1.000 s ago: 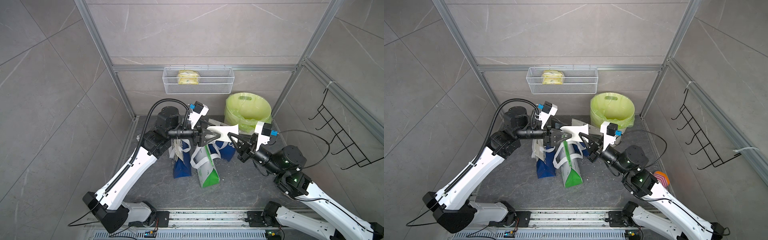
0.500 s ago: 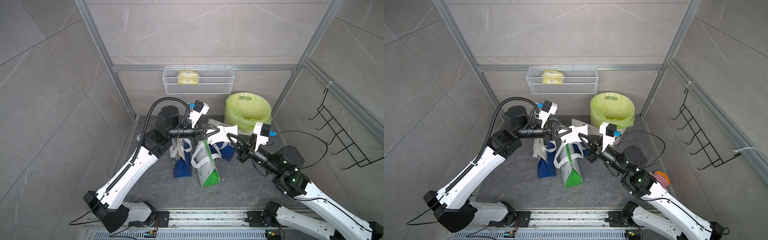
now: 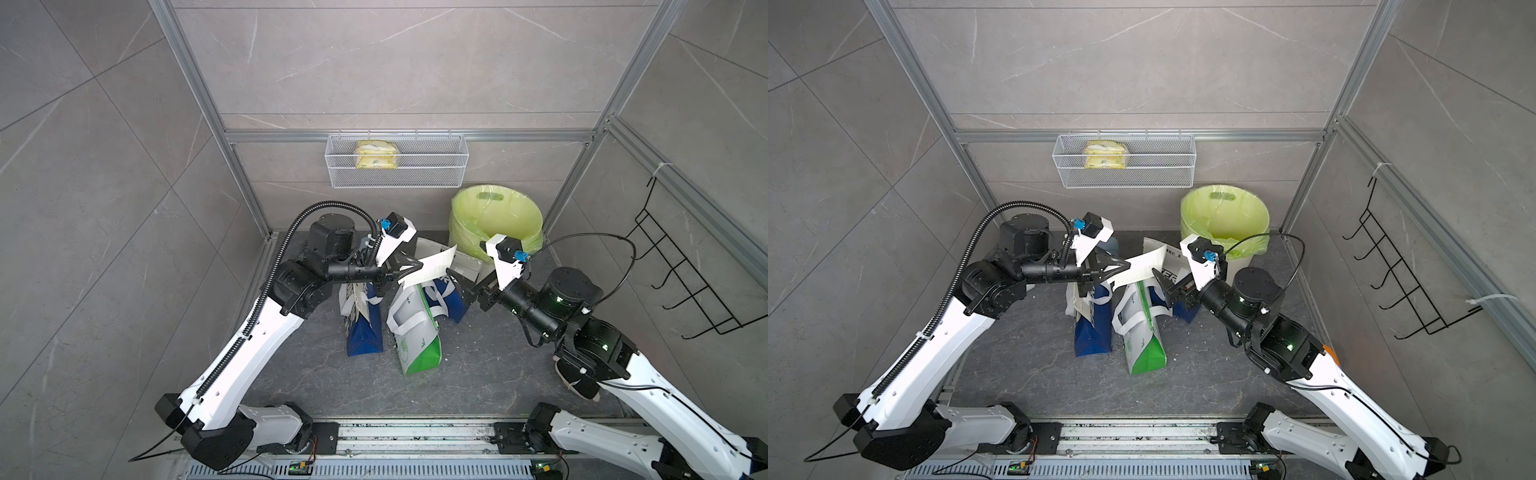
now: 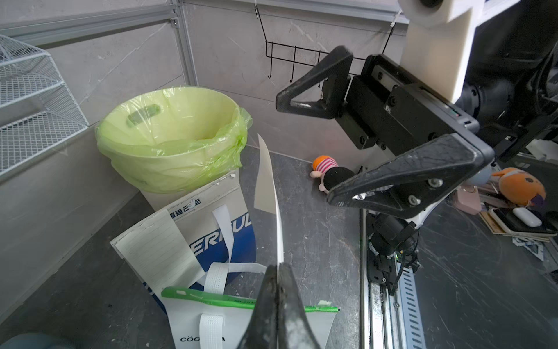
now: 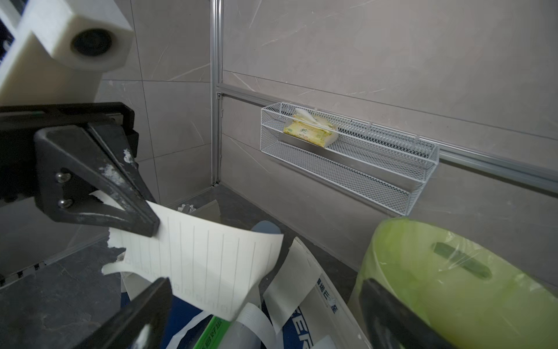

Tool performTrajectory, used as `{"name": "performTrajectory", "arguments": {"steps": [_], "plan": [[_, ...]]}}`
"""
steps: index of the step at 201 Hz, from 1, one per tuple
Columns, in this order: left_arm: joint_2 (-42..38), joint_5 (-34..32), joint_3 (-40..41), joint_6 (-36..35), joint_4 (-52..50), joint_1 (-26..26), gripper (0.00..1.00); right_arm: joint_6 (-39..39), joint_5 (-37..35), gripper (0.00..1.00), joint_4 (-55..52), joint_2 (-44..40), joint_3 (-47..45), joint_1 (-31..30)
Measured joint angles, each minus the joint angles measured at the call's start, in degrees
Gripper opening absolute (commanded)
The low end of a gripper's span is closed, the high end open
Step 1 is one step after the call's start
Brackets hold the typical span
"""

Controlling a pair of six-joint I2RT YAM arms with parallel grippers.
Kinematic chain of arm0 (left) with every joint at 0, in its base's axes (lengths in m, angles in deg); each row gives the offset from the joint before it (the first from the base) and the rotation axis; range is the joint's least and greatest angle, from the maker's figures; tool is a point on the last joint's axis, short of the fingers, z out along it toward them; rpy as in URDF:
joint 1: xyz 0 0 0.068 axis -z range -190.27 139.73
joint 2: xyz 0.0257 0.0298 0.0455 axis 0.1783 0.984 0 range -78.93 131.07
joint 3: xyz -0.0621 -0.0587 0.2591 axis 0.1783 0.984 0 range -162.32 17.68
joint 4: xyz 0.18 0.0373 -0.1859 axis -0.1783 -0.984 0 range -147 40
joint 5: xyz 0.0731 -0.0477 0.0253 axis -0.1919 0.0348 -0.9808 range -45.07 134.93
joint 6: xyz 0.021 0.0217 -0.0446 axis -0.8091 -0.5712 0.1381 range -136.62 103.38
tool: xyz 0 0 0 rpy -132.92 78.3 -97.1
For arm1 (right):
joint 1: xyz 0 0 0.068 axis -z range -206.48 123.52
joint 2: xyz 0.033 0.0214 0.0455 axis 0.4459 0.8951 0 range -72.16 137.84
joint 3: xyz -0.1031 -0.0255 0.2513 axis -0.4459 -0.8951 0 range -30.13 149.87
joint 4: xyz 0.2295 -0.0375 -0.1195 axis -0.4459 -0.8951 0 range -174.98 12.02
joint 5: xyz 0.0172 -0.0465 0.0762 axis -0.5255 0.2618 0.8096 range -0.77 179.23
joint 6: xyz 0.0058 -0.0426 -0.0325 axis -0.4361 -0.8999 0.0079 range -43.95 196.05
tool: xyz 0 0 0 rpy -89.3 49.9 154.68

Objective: Shred takeout receipts and throw away
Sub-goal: Shred the takeout receipt.

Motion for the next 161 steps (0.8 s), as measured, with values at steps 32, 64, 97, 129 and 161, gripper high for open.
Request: {"name": "performTrajectory", "arguments": {"steps": [32, 64, 97, 129, 161], "plan": [[-0.57, 0.20, -1.92, -7.61, -5.95, 0.07, 0.00, -11.02, 3.43, 1.00, -1.64, 0.83, 0.57, 0.24], [-0.94, 1.07, -3.41, -12.87, -10.34, 0.11, 0.00, -15.65, 13.68, 0.98, -2.99, 3.39, 4.11, 3.06], [-1.20, 1.77, -3.54, -15.39, -12.22, 0.37, 0.00, -15.76, 26.43, 0.83, -4.83, 7.34, 10.64, 5.86], [-1.44, 1.79, -3.54, -16.48, -12.41, 0.37, 0.00, -15.30, 36.28, 0.65, -8.90, 12.39, 16.70, 6.14], [-2.47, 1.75, -3.52, -17.07, -12.31, 0.37, 0.00, -15.10, 42.27, 0.51, -13.40, 15.65, 18.27, 6.40]]}}
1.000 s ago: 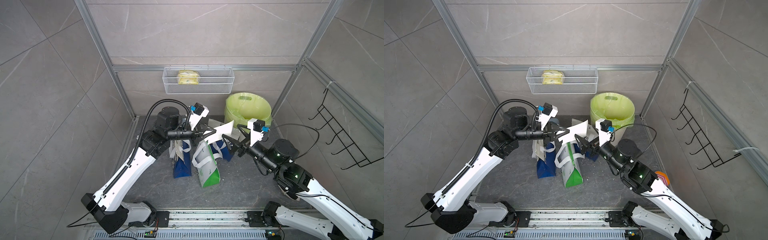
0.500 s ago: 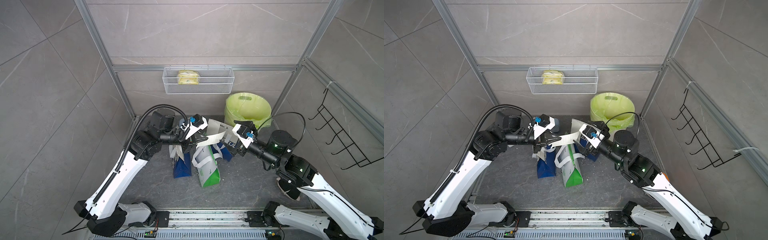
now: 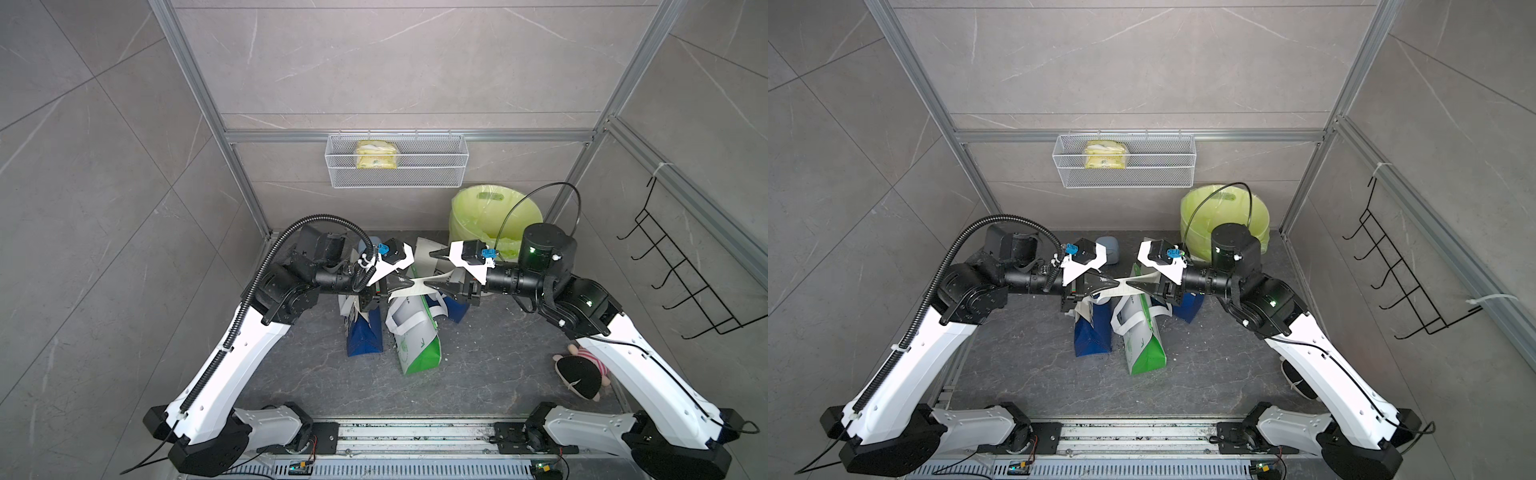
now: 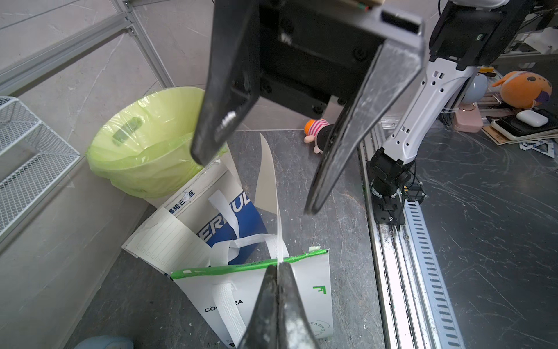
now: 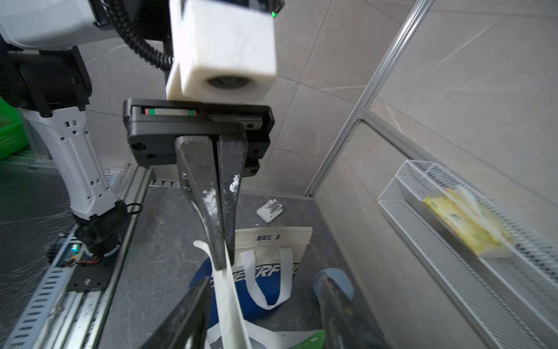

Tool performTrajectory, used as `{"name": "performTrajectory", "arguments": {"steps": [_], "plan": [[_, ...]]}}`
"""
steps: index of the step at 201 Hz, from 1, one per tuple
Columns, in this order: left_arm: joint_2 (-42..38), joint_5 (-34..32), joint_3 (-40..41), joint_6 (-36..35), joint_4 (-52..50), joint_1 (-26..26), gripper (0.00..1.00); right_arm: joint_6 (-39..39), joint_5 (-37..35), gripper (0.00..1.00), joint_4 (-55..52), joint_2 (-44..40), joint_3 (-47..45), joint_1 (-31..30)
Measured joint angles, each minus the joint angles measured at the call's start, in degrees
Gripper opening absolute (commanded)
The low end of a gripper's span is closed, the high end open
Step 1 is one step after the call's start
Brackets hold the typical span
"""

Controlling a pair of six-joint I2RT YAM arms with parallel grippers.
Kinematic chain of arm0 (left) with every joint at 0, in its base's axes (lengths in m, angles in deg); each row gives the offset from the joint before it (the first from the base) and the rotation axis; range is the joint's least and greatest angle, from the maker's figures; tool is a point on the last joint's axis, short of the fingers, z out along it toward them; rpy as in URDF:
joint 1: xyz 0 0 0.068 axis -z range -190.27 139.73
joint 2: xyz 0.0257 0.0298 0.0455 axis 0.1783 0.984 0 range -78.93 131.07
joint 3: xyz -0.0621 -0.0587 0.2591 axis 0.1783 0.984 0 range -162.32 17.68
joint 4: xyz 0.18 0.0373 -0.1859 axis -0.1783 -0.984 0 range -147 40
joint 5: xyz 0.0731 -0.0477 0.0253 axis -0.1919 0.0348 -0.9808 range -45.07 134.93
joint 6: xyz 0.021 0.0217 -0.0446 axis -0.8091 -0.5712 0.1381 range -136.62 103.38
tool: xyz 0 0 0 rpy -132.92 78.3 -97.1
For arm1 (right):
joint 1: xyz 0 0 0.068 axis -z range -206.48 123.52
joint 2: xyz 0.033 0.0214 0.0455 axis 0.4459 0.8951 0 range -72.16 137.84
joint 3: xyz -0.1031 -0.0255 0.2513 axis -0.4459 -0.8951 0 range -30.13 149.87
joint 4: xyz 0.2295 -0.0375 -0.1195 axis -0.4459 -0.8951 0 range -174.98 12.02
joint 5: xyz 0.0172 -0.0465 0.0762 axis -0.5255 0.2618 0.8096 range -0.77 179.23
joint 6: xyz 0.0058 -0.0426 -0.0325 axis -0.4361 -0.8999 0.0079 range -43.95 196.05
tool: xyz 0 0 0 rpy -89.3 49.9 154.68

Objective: Shred takeout receipts and throw away
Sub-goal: Shred the takeout receipt.

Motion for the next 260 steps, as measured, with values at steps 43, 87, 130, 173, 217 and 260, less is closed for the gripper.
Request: {"name": "performTrajectory", "arguments": {"steps": [43, 87, 130, 173, 217, 260], "plan": [[-1.25, 0.02, 0.37, -0.20, 0.85, 0.00, 0.00, 0.61, 3.19, 0.30, -2.99, 0.50, 0.00, 0.04], [-1.20, 0.00, 0.72, -0.17, 1.33, 0.00, 0.00, -0.20, 3.10, 0.04, -3.32, 0.44, 0.00, 0.04], [-1.03, 0.44, 0.94, 0.98, 3.10, 0.07, 0.43, 0.07, 2.43, 0.00, -3.17, -0.11, -0.07, 0.04], [-0.66, 1.77, 2.62, 4.59, 7.37, 0.33, 0.48, 0.11, 1.86, 0.00, -2.27, -1.01, -0.76, 0.04], [1.57, 3.96, 2.64, 7.28, 10.67, 0.46, 0.24, 0.07, 1.38, 0.00, -1.77, -1.49, -1.22, 0.04], [2.84, 5.57, 2.64, 8.70, 11.80, 0.70, 0.19, -0.24, 0.09, 0.00, -1.57, -2.27, -1.57, 0.37]]}}
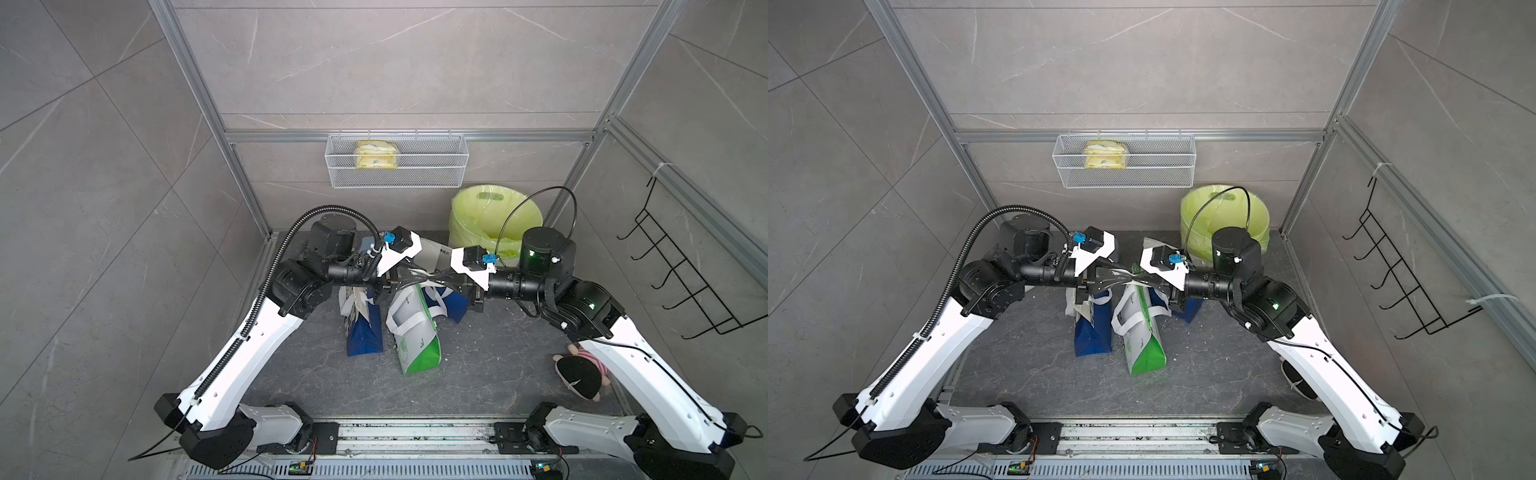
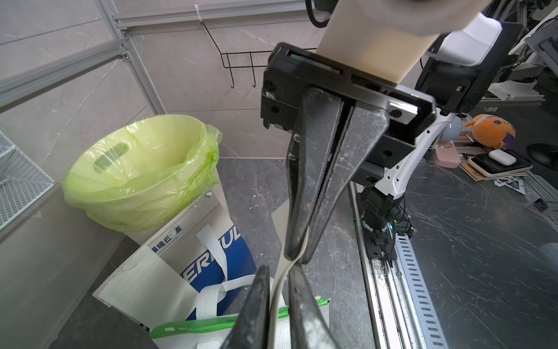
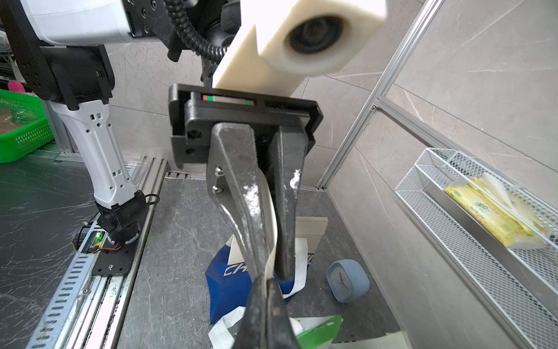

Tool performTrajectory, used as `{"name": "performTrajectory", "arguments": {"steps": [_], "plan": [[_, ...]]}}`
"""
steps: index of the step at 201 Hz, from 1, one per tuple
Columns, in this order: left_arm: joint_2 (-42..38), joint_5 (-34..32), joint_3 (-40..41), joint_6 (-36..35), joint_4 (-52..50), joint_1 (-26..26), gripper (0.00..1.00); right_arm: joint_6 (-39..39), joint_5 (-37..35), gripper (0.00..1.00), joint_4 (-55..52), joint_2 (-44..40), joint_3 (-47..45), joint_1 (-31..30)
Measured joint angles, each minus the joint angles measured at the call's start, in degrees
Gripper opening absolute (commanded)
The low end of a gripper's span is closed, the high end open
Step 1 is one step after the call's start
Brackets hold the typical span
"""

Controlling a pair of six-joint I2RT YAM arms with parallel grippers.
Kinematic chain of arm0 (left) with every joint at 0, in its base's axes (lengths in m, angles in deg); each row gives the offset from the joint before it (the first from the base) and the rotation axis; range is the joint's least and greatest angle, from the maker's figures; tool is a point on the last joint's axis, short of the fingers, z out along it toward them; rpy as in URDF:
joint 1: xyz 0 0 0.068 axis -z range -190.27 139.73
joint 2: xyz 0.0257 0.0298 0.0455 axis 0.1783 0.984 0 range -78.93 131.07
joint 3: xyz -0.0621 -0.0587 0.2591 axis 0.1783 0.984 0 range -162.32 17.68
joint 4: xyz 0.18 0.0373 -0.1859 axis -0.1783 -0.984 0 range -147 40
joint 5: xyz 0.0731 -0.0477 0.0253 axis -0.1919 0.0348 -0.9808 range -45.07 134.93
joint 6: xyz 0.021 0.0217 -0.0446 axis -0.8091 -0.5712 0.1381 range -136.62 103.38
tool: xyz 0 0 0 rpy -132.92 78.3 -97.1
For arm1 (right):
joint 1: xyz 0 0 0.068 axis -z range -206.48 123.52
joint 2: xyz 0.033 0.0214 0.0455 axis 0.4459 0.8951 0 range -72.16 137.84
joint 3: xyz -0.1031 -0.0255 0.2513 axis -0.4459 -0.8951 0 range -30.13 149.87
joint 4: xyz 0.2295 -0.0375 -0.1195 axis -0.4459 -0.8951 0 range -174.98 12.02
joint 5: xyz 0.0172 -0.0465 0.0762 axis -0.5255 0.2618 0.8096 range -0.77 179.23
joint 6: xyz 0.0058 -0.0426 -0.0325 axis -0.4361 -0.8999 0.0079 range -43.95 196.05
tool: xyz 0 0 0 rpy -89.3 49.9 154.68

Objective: Shred takeout receipts and throw away
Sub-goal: Shred the takeout receipt.

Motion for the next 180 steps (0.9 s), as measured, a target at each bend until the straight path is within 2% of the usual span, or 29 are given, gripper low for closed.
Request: {"name": "performTrajectory", "arguments": {"steps": [28, 52, 70, 98, 180], "plan": [[-0.02, 0.07, 0.02, 0.61, 0.81, 0.02, 0.31, -0.04, -0.57, 0.00, 0.15, -0.48, -0.15, 0.00], [-0.09, 0.24, 0.02, 0.81, 1.27, 0.04, 0.32, -0.04, -1.03, 0.00, 0.39, -0.61, -0.61, 0.00], [-0.35, 0.28, 0.26, 0.83, 1.51, 0.15, 0.31, -0.04, -1.09, 0.00, 0.37, -0.61, -0.76, 0.00], [-0.59, 0.63, 0.55, 0.81, 1.57, 0.15, 0.20, -0.04, -1.09, 0.00, 0.39, -0.61, -0.76, 0.00], [-0.96, 1.33, 0.66, 0.98, 1.57, 0.17, 0.18, -0.04, -1.46, 0.00, 0.42, -0.61, -1.29, 0.00]]}}
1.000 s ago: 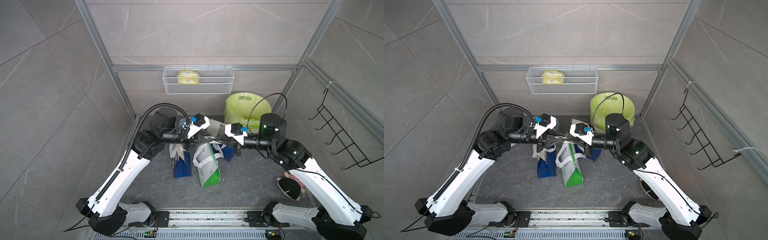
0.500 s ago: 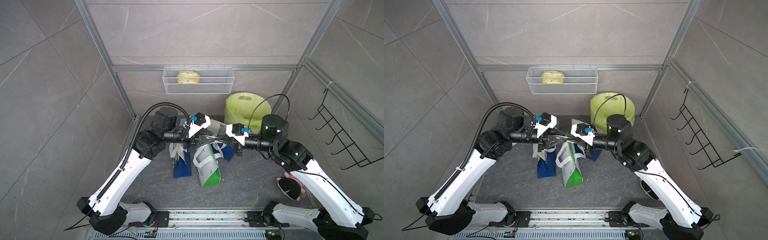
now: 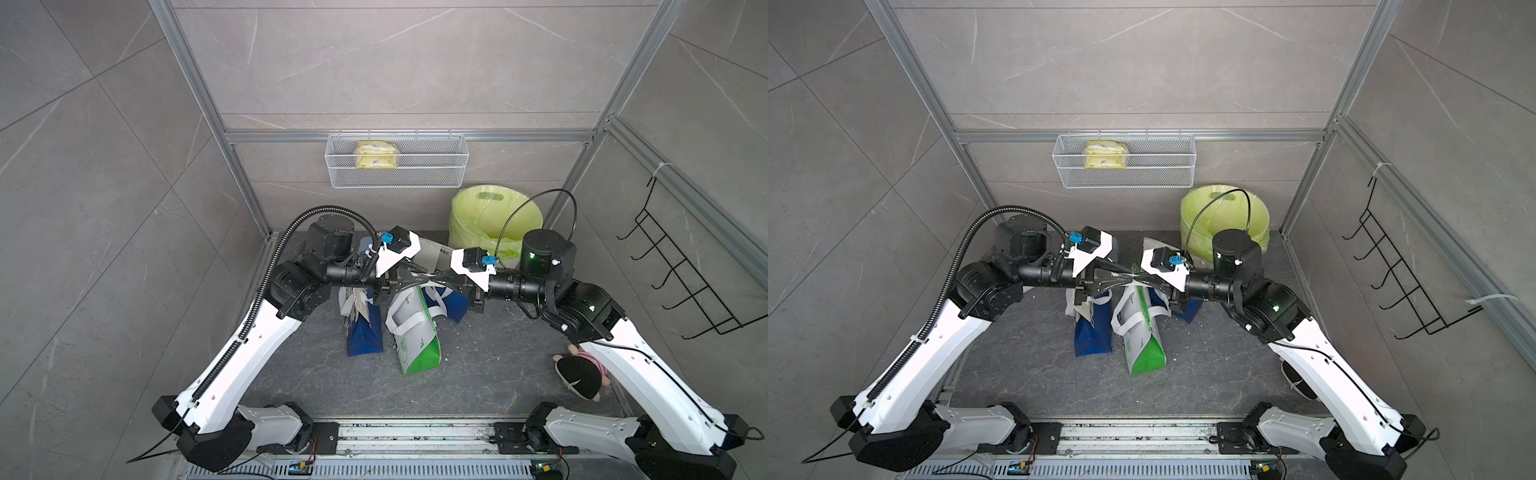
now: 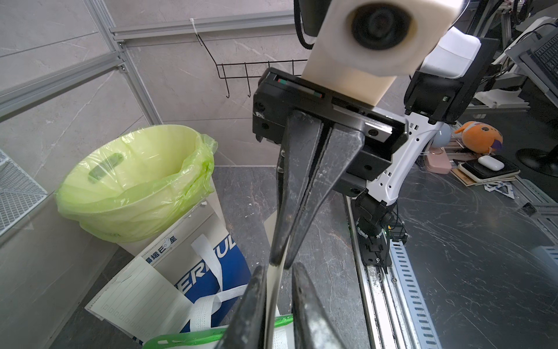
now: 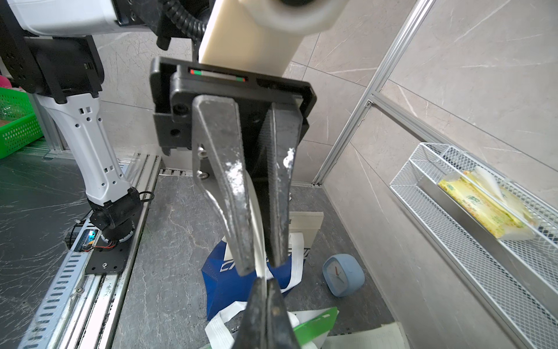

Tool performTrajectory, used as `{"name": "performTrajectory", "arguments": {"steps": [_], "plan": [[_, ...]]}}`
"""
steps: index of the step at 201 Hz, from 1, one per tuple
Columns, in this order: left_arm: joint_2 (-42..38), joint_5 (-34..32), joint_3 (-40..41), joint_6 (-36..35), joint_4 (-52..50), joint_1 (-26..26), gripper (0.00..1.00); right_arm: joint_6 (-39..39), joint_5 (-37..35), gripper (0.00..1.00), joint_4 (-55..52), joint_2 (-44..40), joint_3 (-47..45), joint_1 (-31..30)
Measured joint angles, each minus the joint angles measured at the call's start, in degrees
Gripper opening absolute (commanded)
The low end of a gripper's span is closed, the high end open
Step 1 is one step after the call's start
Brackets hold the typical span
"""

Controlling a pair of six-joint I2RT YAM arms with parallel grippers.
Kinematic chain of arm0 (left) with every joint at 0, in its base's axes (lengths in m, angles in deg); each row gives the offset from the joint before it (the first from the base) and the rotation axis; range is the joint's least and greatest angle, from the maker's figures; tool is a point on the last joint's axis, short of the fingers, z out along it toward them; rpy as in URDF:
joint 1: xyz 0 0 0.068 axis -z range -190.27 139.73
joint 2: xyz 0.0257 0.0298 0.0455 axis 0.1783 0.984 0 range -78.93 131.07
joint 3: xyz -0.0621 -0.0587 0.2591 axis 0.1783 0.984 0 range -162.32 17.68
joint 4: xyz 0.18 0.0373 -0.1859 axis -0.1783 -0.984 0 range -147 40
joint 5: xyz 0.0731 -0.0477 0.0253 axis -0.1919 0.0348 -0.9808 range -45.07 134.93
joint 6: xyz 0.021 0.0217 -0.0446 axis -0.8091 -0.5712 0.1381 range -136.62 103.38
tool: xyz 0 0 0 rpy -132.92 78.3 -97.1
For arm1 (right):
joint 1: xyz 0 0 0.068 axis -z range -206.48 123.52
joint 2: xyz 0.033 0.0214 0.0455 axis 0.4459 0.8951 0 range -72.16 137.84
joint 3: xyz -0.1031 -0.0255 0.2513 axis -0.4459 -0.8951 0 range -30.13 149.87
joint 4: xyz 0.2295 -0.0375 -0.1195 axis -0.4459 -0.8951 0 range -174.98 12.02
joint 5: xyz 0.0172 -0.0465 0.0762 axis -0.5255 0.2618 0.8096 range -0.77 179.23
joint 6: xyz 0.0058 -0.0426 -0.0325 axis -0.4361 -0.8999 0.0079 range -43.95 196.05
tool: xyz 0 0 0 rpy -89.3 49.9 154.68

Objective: Shred takeout receipts and throw away
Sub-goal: Shred the takeout receipt.

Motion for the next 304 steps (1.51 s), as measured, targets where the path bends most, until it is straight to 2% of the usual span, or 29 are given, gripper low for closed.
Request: {"name": "performTrajectory", "arguments": {"steps": [33, 65, 113, 161, 231, 304], "plan": [[-0.37, 0.20, 0.24, 0.00, 0.07, 0.04, 0.05, 0.00, -0.04, 0.00, 0.00, 0.00, 0.00, 0.00], [-0.35, 0.17, 0.24, 0.02, 0.11, 0.07, 0.00, 0.00, -0.17, 0.00, 0.24, 0.00, -0.11, 0.00], [-0.35, -0.42, 0.24, 0.33, 0.24, 0.07, 0.00, -0.46, -0.90, 0.00, 2.19, -0.39, -1.36, -0.02], [0.85, -5.07, -0.17, 2.75, 1.07, 0.66, 0.00, -1.33, -2.16, 0.00, 6.43, -3.13, -6.23, 0.00], [2.38, -4.46, -0.39, 9.88, 2.62, 0.98, 0.00, -1.53, -3.89, 0.00, 11.21, -5.92, -10.82, 0.31], [3.37, -4.44, -0.85, 17.25, 7.63, -1.97, 0.00, -3.48, -4.31, 0.00, 10.91, -8.48, -11.74, -0.02]]}}
